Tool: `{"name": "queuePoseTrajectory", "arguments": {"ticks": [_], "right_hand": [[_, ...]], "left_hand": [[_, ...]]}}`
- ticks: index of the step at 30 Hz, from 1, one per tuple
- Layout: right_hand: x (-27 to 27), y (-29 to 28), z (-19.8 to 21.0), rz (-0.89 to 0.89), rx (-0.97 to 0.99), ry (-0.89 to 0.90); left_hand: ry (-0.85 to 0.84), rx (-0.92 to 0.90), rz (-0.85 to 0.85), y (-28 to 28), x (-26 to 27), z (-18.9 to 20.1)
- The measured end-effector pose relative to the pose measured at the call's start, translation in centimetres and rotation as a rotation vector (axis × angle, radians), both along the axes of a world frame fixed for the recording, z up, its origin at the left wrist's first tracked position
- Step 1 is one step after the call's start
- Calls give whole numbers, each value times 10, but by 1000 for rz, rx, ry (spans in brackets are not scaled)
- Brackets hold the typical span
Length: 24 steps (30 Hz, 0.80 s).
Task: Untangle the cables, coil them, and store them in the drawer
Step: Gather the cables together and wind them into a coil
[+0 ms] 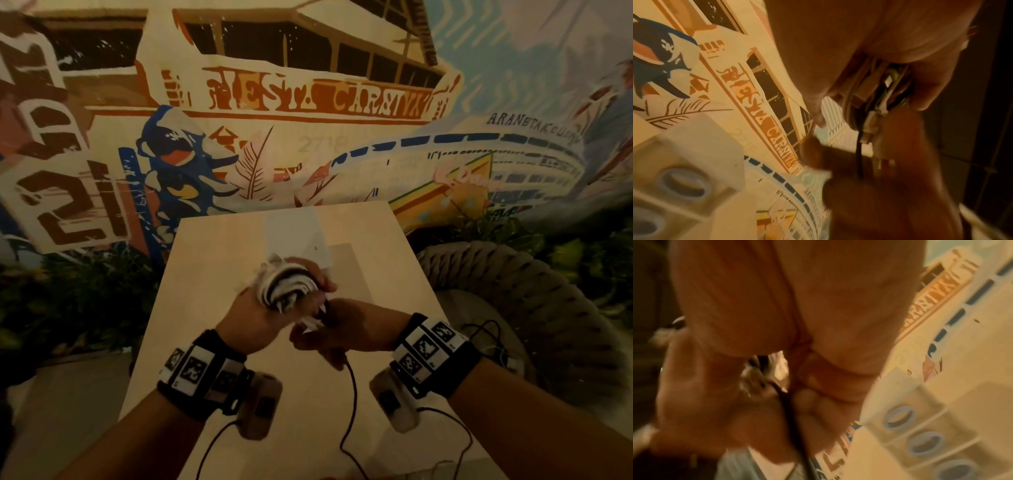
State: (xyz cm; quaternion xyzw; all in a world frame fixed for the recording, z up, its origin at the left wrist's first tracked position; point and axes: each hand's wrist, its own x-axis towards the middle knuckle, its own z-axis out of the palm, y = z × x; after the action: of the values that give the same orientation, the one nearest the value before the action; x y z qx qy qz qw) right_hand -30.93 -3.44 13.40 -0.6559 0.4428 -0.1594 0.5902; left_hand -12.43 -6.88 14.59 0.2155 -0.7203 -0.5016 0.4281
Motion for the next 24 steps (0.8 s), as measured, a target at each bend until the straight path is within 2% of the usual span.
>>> {"name": "queuePoseTrajectory", "arguments": {"ticks": [3, 6, 9, 12, 16, 18, 20, 24], "right_hand": [[-8, 3, -7, -8, 58, 5], [-17, -1, -7, -78, 40, 9], [-23, -5, -6, -156, 41, -41], [-21, -7, -7, -224, 178, -138], [-17, -8, -5, -292, 313, -127], [-16, -9, -2, -316, 352, -111], [-15, -10, 1, -326, 356, -101], [-10, -10, 7, -338, 301, -30]], "left_hand": [[168, 123, 66, -15, 9, 7], [143, 151, 176, -24, 18, 8], [-140, -1, 232, -27, 22, 7], [-501, -203, 230, -20, 18, 8], [-803, -372, 159, -19, 14, 6], [-892, -506, 145, -18, 13, 1], [-907, -602, 107, -15, 11, -3], [-992, -598, 67, -8, 4, -7]]}}
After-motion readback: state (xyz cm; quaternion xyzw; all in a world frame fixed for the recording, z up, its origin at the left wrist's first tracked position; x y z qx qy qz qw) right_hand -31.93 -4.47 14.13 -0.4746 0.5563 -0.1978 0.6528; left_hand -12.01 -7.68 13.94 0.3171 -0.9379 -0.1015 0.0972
